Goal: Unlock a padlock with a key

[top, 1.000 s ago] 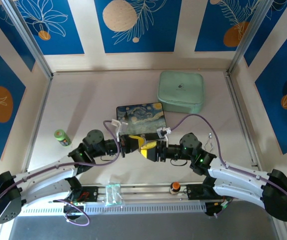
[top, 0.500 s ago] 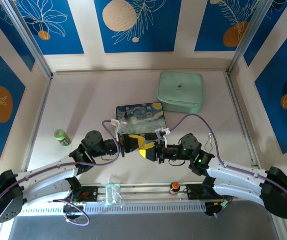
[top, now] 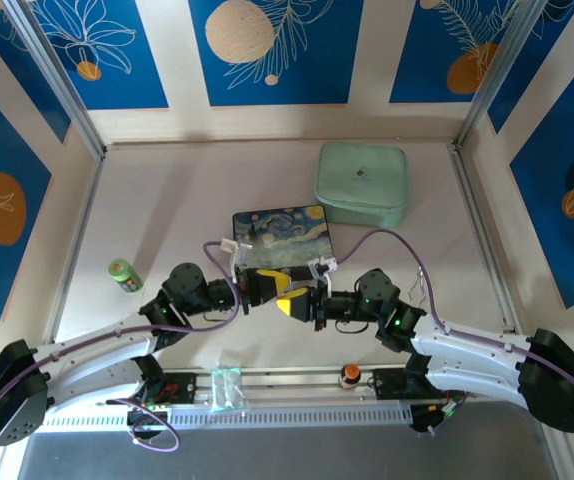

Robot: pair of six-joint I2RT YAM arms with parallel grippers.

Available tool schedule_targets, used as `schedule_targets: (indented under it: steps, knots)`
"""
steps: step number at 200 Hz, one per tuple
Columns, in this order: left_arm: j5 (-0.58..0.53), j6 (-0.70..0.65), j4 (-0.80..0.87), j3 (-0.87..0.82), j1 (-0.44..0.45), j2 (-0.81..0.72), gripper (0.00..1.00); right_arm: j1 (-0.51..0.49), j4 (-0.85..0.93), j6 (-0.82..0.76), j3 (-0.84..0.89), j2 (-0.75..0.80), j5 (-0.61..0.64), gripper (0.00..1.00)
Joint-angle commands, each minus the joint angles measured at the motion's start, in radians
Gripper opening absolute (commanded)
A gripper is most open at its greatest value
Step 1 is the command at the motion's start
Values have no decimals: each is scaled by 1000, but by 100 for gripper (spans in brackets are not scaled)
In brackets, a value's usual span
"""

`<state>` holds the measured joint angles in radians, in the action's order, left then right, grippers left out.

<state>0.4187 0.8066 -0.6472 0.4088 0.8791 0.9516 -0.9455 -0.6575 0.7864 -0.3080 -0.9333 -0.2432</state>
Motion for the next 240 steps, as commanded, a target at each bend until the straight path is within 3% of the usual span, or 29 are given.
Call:
schedule_targets:
  steps: [1,20,48,59,77,120,170,219,240]
  knots:
    - [-28,3,-3,-19,-9,-4,17,-8,-18,0,32,36,31,0]
    - [-114,1,62,-27,-9,-31,63,-8,44,-4,46,74,71,0]
    - [-346,31,267,-29,-11,-97,83,24,277,19,35,116,179,0]
    - [-412,47,386,-10,-11,-95,100,56,397,50,15,109,223,0]
    - [-441,37,546,46,-7,-19,100,106,538,77,-16,78,256,0]
    - [-508,19,529,85,86,183,100,114,652,105,-35,47,366,0]
    - [-461,-42,219,82,90,452,89,120,646,94,-28,19,363,0]
    - [-514,-71,138,123,92,615,80,119,633,117,3,37,364,0]
    - [-477,-81,110,157,92,687,67,119,638,121,12,39,367,0]
